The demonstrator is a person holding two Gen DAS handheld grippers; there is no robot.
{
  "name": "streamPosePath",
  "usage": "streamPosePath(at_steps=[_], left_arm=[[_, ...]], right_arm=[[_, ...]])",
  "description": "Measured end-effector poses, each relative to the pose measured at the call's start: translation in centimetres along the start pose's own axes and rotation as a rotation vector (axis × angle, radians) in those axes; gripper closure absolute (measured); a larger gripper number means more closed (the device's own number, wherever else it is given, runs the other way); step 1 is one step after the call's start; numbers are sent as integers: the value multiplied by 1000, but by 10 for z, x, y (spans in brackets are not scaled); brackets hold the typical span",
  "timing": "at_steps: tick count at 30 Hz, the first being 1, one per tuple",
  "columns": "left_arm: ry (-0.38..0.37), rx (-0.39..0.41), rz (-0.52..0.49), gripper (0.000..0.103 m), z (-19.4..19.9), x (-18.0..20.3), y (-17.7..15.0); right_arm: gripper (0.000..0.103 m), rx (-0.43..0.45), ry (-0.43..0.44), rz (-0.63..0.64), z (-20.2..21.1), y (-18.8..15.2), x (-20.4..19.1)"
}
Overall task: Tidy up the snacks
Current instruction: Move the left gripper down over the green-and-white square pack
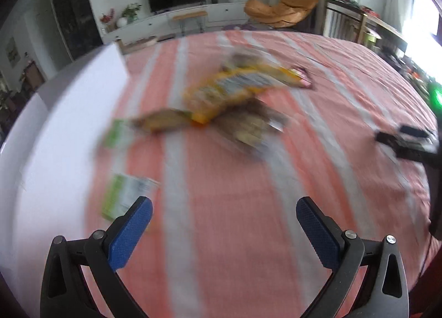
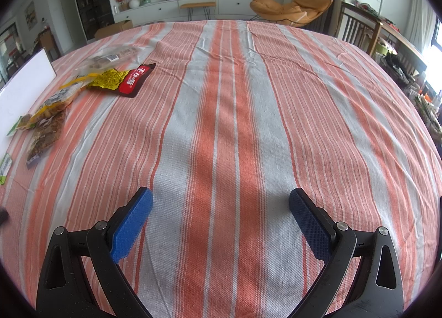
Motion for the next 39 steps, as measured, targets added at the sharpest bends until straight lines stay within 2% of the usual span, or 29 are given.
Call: streamPosePath(at_steps=[6,8,10,14,18,21,27,35,39], left_arm=[[-49,-148,105,0,-45,-62,12],[-28,-145,108,1,-53,-68,11],[-53,-155,119,1,-59,-69,9],[-29,-109,93,0,-63,-67,5],[-55,-79,100,1,-62,-66,0],[-85,-73,74,1,-51,-52,-9],[-87,-60,-4,1,-40,-16,-27],[-166,-53,102,1,-24,-20,-16],[-254,-37,145,0,-1,-30,-2]], right_arm=[[2,0,0,0,0,0,0],[2,0,0,0,0,0,0],[2,0,0,0,0,0,0],[2,0,0,0,0,0,0],[2,0,0,0,0,0,0],[2,0,0,0,1,0,0],[2,0,0,0,0,0,0],[2,0,0,0,0,0,0],[2,0,0,0,0,0,0]])
Point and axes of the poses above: each gripper's, at about its wrist camera, not at the fingertips, and z roughly against the way its jaws point, x to its right, y to its top, the point moved 5 cm from there along -z, roughly the way its jaws point, and after that the axes turned 8 degrees about -x, right-handed, at the moved point
